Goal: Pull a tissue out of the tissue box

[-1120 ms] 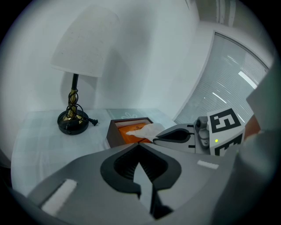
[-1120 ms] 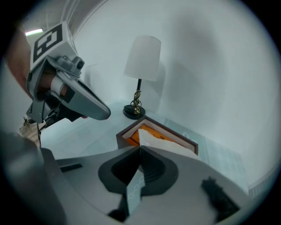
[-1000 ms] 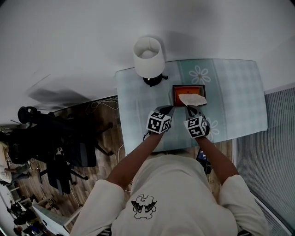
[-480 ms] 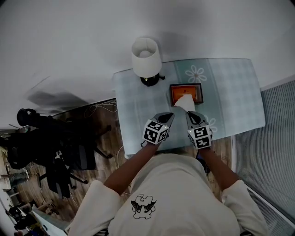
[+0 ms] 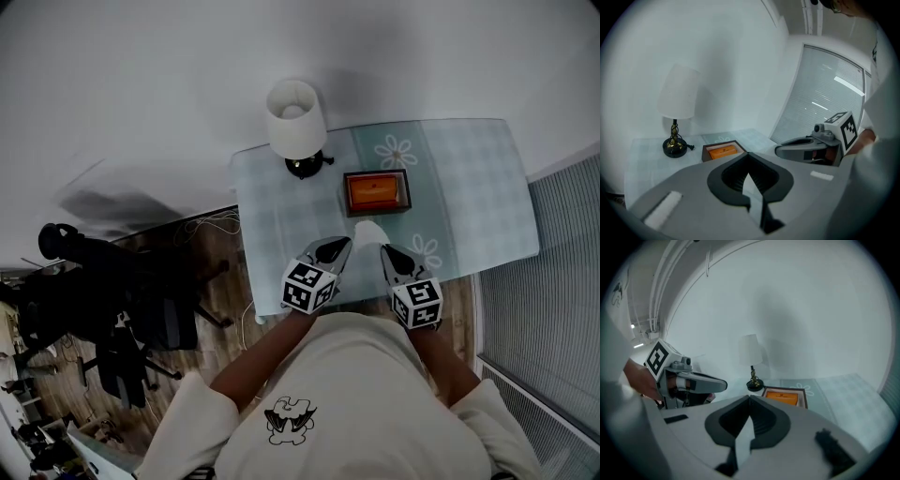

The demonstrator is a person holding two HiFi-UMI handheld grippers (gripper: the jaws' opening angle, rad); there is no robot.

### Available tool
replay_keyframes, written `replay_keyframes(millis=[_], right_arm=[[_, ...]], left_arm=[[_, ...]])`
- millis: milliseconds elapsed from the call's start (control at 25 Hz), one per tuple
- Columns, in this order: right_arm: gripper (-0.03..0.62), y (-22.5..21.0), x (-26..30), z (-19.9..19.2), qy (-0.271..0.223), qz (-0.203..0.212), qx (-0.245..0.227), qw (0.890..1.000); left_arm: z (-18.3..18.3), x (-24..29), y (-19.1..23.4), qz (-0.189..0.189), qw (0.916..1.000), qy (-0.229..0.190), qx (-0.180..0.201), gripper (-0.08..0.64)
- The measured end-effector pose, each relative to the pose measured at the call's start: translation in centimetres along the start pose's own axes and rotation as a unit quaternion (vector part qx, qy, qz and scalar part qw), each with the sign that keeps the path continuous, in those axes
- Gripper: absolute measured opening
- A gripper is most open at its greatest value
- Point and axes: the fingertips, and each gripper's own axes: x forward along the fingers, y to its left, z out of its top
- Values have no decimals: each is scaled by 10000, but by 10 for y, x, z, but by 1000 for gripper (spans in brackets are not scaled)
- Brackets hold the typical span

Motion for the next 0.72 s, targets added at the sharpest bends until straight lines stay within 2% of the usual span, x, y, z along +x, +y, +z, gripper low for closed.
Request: replay_keyframes(millis=[200,320,480,720], right_arm=[[14,15,-20,9,-370,186,482,9980],[15,20,-30,7,-507,206,494,9973],[14,13,-31,0,-444,103,702,9965],[14,11,-33,4,-508,26,695,9963]], left_arm=[[18,-25,-20,-73,9995,-317,-9,5],[18,-39,-31,-161,9991,-366,139,5],[15,-37,-31,-203,9992,-339,14,5],[19,-35,-40,-315,9986,-403,146,5]])
